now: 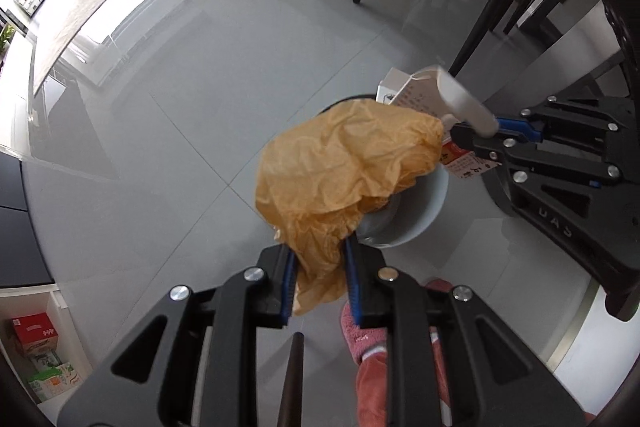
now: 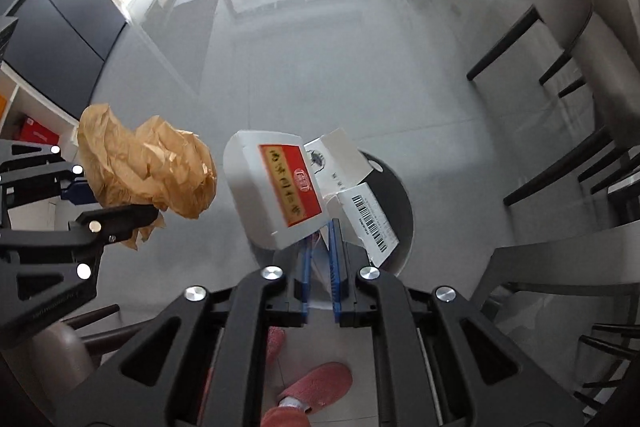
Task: Collect trash
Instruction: 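Carry the brown paper and white box to the bin and open both tools, then move both open tools back over the table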
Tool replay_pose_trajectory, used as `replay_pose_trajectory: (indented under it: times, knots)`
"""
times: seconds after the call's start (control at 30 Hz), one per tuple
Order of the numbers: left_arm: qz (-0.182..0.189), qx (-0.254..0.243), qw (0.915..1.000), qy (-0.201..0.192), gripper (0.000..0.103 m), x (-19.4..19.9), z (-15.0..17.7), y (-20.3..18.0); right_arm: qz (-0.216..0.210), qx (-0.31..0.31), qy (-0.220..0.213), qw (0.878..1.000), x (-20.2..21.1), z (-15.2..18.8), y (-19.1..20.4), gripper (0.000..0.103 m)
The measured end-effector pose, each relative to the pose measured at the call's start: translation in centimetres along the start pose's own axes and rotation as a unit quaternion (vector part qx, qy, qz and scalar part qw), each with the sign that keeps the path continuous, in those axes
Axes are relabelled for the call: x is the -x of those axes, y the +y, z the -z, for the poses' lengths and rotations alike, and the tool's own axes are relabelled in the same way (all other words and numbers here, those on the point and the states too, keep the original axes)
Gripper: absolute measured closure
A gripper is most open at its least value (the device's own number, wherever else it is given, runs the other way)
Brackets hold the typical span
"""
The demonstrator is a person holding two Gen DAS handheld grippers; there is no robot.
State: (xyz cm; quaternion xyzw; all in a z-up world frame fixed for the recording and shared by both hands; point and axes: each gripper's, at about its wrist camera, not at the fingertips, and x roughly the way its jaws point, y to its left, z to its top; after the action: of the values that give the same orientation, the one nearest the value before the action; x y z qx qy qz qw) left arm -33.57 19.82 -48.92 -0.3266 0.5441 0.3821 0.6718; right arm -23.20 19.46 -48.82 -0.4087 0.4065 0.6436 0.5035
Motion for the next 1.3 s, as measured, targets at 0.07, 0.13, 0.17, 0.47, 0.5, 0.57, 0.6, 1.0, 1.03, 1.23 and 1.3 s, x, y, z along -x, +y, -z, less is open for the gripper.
replay_pose_trajectory:
  times: [0.07,0.13,0.17,0.47,0.5,0.57,0.6,1.0,1.03,1.23,1.3]
  knots:
    - [0.002,-0.002,1.0,0.004,0.082,-2.4,-0.4,-0.5,0.002,0.0,0.002,1.0,-1.7,0.5,-0.3,0.082]
    - [0.003,-0.003,0.9999,0.009,0.082,-4.3,-0.5,-0.8,0.003,-0.005,-0.001,1.0,-2.6,0.9,-1.0,0.079]
    - [0.007,-0.002,0.9999,0.011,0.082,-5.0,-0.6,-0.6,0.003,-0.007,0.0,1.0,-2.7,1.1,-1.5,0.079]
    - [0.011,-0.037,0.9991,0.016,0.077,-8.4,-1.6,-2.6,0.021,-0.014,-0.008,1.0,-1.0,3.1,-3.2,0.078]
    - [0.009,-0.043,0.9989,0.017,0.077,-8.5,-1.7,-3.0,0.023,-0.015,-0.008,1.0,-0.7,3.2,-3.3,0.078]
    - [0.006,-0.051,0.9984,0.023,0.059,-9.0,-2.0,-3.5,0.028,-0.019,-0.008,0.999,-0.2,3.7,-3.6,0.078]
    - [0.004,-0.054,0.9983,0.022,0.052,-8.9,-1.9,-3.6,0.03,-0.021,-0.007,0.999,-0.1,3.8,-3.8,0.078]
    - [-0.054,-0.042,0.997,0.037,0.033,-5.0,-3.1,-3.9,0.046,-0.025,-0.022,0.998,6.1,3.9,-2.9,0.078]
    - [-0.055,-0.035,0.9972,0.035,0.033,-3.7,-3.1,-3.5,0.046,-0.024,-0.023,0.998,6.9,3.9,-2.7,0.078]
    - [-0.042,-0.018,0.999,0.002,0.033,5.3,-3.1,-1.9,0.052,-0.01,-0.05,0.997,14.5,3.2,-0.4,0.078]
    - [-0.039,-0.017,0.9991,-0.003,0.033,8.6,-3.2,-1.9,0.05,-0.019,-0.059,0.997,17.9,3.0,0.0,0.078]
